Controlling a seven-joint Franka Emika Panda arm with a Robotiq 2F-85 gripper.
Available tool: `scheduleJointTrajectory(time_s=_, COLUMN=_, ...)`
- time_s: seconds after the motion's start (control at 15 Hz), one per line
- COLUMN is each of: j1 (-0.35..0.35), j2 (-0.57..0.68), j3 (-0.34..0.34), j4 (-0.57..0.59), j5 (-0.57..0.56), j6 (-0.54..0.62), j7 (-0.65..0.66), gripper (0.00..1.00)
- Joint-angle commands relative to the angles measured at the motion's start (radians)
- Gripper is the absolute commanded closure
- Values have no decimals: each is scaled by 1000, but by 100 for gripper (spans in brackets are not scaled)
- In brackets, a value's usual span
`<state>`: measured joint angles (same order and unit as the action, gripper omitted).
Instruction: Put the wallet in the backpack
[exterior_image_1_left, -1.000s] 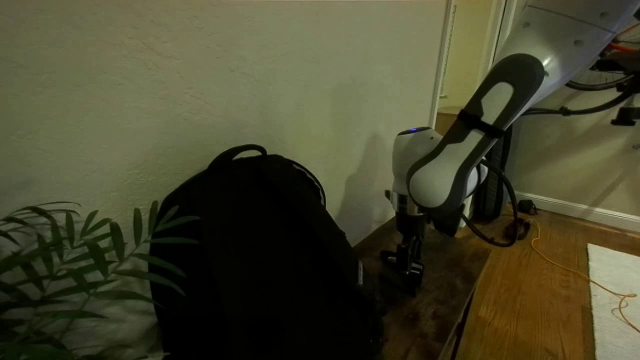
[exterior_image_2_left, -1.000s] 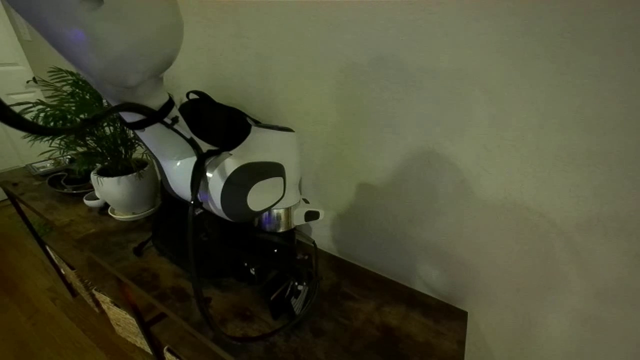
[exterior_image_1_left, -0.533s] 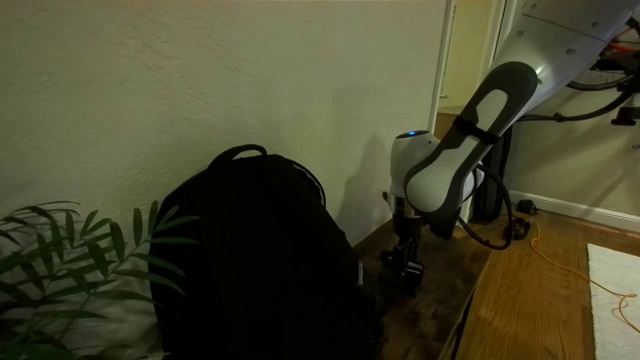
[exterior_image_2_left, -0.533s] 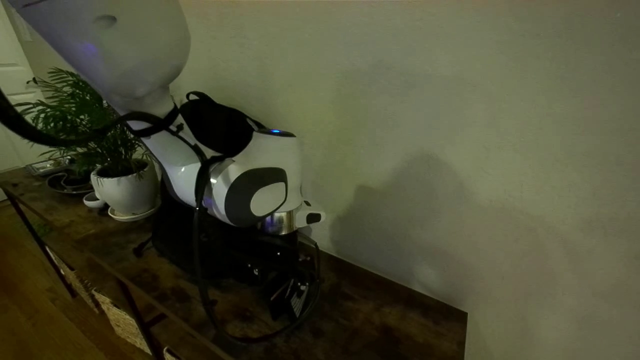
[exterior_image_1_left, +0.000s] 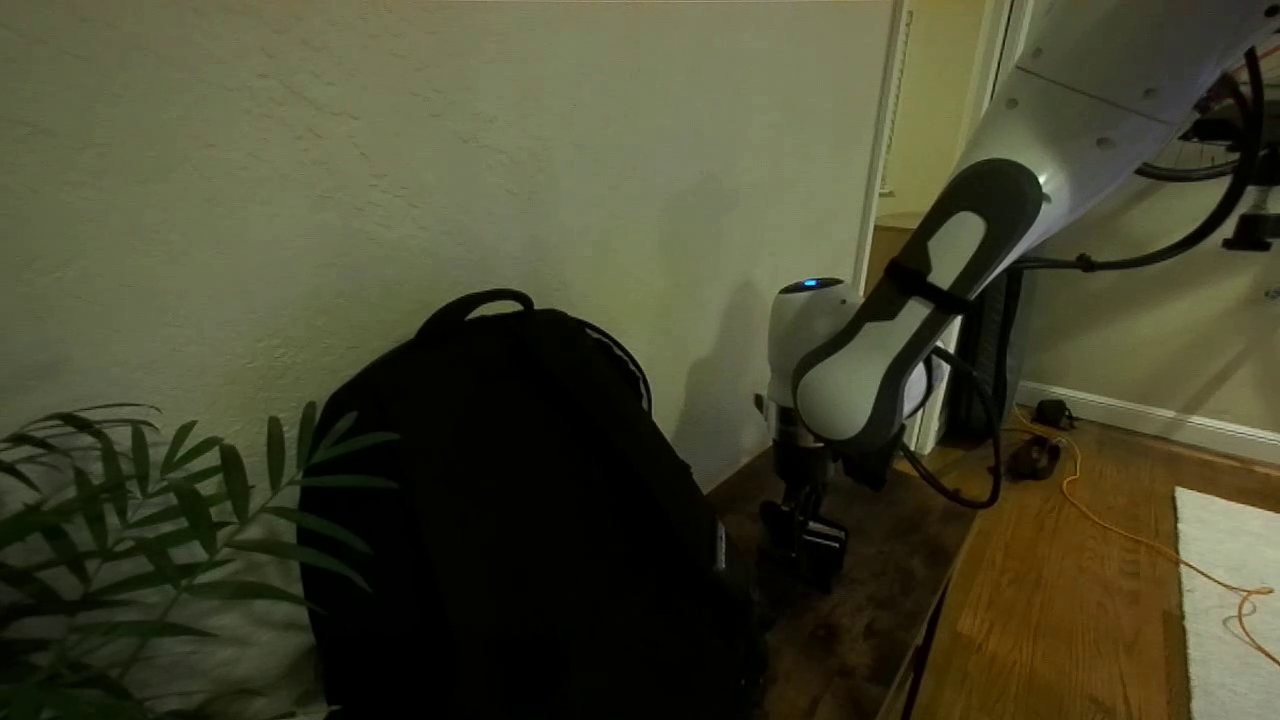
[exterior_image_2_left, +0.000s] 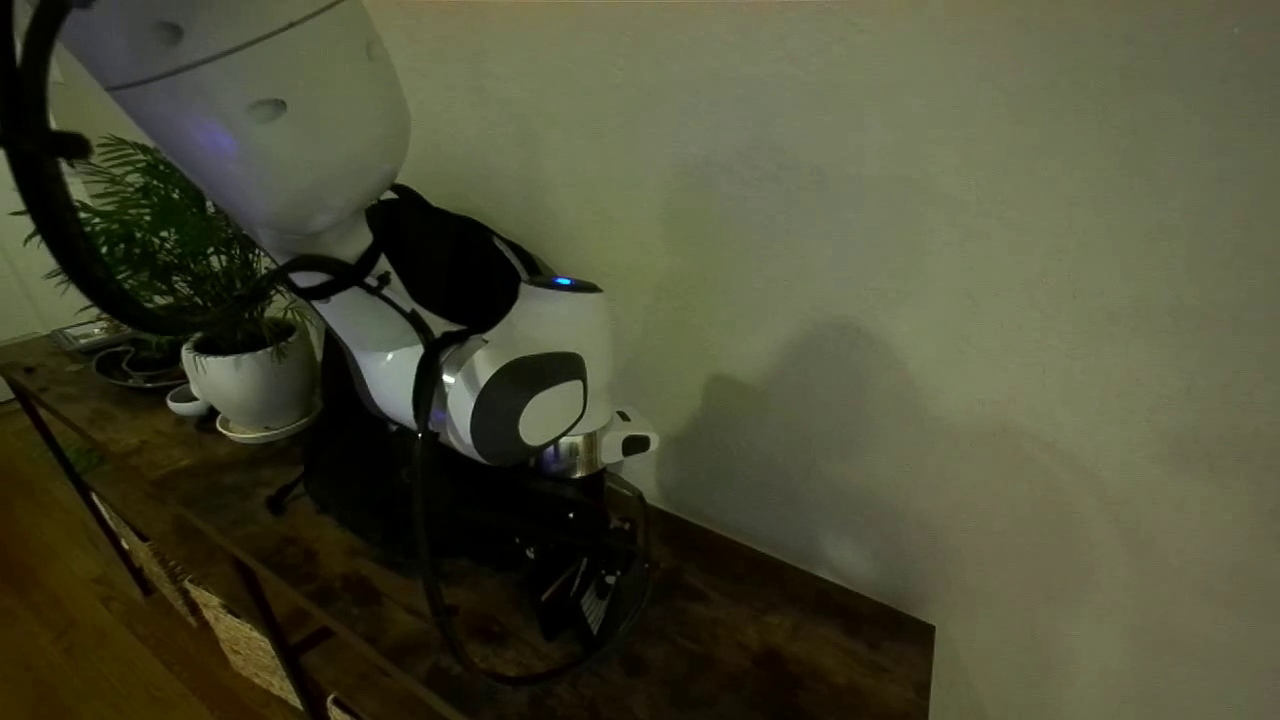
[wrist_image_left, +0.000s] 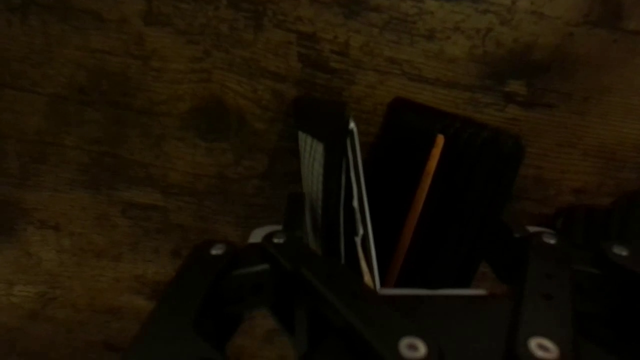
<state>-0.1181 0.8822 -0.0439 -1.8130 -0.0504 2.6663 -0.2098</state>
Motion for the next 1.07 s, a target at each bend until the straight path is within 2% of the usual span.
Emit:
scheduleJointTrajectory(time_s=0.0, j1=14, j2=-5, j3=-18, j4=-2, j5=-18, j6=24, j7=40, gripper=47)
scheduleJointTrajectory(time_s=0.53, j1=3, j2=-35, j3=-25, j4=-28, j5=-19, j6=8, j7=29, gripper=99)
scheduleJointTrajectory(time_s=1.0, j1=-38, j2=-106, j3=32, j4=-51, j5=-6, j6=-141, j7=-57, gripper=95)
